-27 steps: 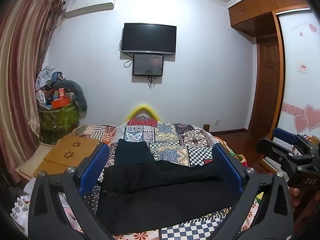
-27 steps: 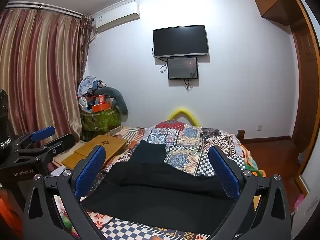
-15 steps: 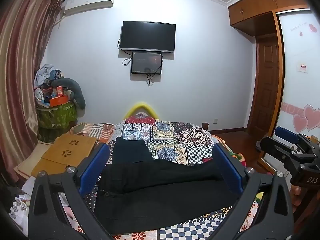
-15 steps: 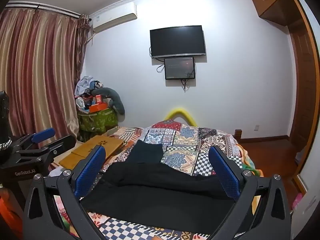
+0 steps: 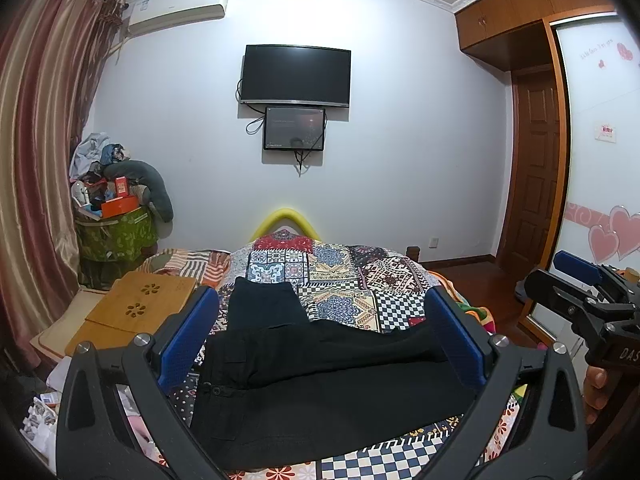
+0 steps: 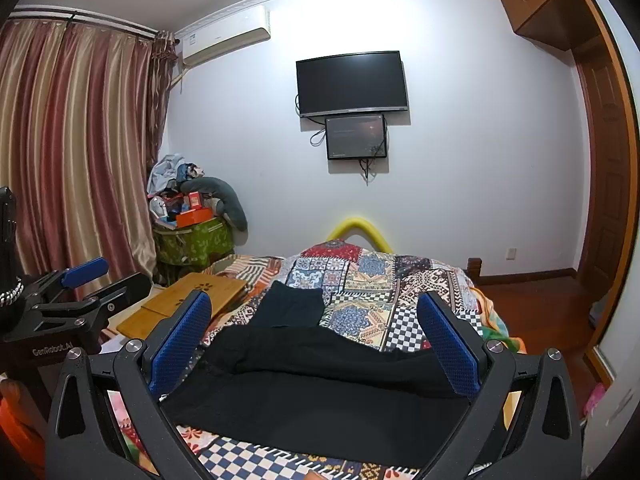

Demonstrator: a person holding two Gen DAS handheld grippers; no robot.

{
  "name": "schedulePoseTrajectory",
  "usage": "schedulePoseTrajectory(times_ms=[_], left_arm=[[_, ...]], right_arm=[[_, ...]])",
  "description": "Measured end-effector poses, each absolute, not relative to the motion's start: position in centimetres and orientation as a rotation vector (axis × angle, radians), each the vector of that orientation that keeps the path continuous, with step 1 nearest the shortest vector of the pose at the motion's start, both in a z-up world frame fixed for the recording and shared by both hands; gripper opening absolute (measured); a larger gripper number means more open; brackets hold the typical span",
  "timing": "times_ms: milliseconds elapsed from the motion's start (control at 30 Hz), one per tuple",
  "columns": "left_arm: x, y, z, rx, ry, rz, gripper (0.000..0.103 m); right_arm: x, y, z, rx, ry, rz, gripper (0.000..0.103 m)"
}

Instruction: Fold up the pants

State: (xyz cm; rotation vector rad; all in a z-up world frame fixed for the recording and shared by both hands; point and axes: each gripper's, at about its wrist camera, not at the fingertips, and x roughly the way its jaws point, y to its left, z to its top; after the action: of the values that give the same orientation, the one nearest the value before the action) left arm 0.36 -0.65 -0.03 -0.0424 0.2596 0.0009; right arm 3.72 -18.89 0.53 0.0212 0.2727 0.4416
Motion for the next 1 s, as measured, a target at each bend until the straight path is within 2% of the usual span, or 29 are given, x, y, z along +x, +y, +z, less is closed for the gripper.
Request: schedulePoseTrajectory(times_ms=[1000], left_arm=[[0.3, -1.34, 0.44, -0.036, 0.253, -0.003, 0.103]], right_arm=[[3.55, -18.91, 0.7, 0.013, 0.267, 0.44, 0.102]])
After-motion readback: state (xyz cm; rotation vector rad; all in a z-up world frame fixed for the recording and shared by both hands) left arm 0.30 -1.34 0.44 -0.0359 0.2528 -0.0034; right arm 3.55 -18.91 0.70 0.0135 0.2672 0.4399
